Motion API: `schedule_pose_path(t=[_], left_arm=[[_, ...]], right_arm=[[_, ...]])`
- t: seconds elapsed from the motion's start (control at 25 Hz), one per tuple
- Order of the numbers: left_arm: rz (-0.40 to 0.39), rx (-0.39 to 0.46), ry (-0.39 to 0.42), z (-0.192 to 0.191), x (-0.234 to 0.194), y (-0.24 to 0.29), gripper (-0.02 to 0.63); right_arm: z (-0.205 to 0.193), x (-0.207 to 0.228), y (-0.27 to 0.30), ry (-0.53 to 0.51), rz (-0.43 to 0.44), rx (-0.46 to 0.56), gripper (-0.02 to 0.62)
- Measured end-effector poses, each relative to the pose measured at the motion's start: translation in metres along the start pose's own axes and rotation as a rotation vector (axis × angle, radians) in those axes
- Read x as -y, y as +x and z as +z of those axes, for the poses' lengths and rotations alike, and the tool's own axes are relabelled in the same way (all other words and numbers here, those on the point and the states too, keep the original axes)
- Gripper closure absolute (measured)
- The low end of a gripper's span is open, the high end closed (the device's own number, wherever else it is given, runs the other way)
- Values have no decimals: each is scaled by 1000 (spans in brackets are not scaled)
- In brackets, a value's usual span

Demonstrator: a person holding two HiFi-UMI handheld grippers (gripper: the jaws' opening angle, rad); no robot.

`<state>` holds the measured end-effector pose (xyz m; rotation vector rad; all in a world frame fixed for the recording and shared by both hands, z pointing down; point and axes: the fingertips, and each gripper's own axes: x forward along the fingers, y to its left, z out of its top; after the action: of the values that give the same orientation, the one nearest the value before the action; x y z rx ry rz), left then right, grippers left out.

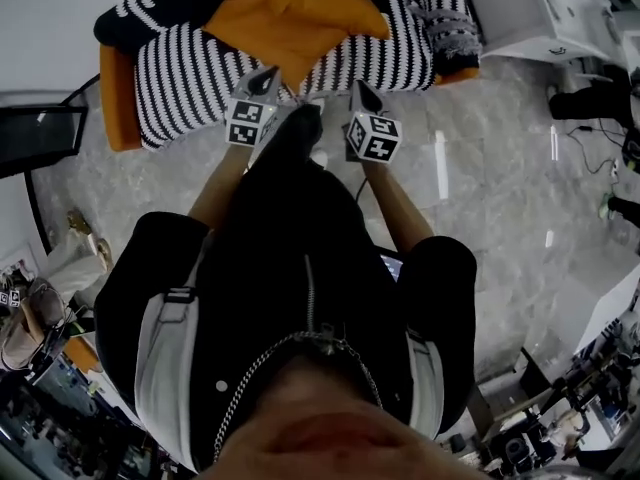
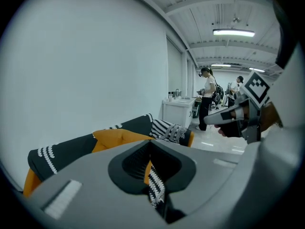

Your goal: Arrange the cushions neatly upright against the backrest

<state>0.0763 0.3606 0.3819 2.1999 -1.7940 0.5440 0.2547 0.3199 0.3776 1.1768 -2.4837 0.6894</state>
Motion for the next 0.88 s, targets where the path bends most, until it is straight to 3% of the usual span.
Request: schedule_pose_path(t=[0.4,0.88], left_arm=[[15,-3,-51,16,-19,88,595],[45,-37,-85,46,-63,162,595]], right_arm=[[42,70,43,-28,-28,-10,592],[116,92,148,-117,51,-79,592]])
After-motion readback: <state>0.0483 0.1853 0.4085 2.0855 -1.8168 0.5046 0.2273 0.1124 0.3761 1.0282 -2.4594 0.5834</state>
